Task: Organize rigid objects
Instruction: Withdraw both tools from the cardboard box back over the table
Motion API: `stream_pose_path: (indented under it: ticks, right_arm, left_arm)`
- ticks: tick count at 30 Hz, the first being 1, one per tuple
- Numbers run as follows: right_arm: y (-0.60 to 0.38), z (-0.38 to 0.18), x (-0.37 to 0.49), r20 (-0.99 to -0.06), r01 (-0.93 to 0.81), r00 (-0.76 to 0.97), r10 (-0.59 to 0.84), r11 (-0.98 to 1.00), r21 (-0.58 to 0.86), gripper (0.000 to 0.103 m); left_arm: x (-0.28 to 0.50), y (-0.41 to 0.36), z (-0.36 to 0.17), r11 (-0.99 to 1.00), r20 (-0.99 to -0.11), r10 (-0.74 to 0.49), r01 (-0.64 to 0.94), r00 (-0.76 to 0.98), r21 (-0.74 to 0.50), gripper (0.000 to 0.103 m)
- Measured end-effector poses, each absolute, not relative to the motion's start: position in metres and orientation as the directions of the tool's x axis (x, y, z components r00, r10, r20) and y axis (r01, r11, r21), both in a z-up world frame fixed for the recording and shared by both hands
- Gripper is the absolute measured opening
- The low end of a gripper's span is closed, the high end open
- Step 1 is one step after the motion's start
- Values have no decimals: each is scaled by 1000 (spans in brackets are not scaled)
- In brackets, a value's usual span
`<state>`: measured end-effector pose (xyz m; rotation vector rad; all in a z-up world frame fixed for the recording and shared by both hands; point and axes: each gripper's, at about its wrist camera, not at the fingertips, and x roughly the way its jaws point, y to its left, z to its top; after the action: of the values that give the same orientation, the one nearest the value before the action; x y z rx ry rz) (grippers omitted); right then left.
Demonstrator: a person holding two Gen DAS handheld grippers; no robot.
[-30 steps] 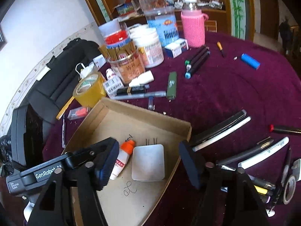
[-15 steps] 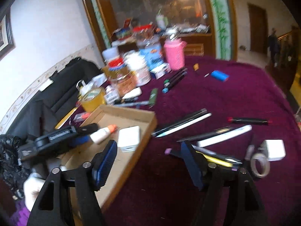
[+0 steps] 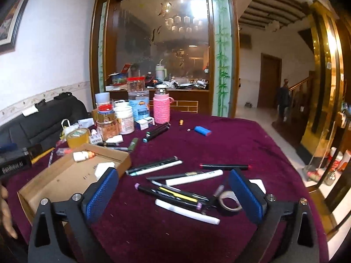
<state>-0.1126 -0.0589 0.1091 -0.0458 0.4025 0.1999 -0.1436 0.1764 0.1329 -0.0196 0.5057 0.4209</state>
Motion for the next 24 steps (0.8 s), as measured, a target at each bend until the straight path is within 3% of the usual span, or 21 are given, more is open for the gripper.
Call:
stream_pose_path:
  ticks: [7, 16, 21, 24]
  right_arm:
    - [-92, 101, -117, -402, -143, 905, 142, 989, 28, 102]
    - [-121, 99, -112, -373, -56, 925, 69, 997, 46, 102]
    - [-126, 103, -115, -302, -13, 953, 23, 999, 35, 102]
    - [-129, 104, -107, -325, -21, 945, 31, 999, 34, 102]
  left_arm:
    - [-142, 154, 134, 930, -491, 360, -349, 794, 117, 90]
    - [-153, 156, 131, 949, -526, 293, -308, 798, 61, 90]
    - [-155, 162, 132, 953, -529, 264, -301, 807, 18, 90]
    - [-155, 161, 129, 960, -541, 237, -281, 807, 2, 90]
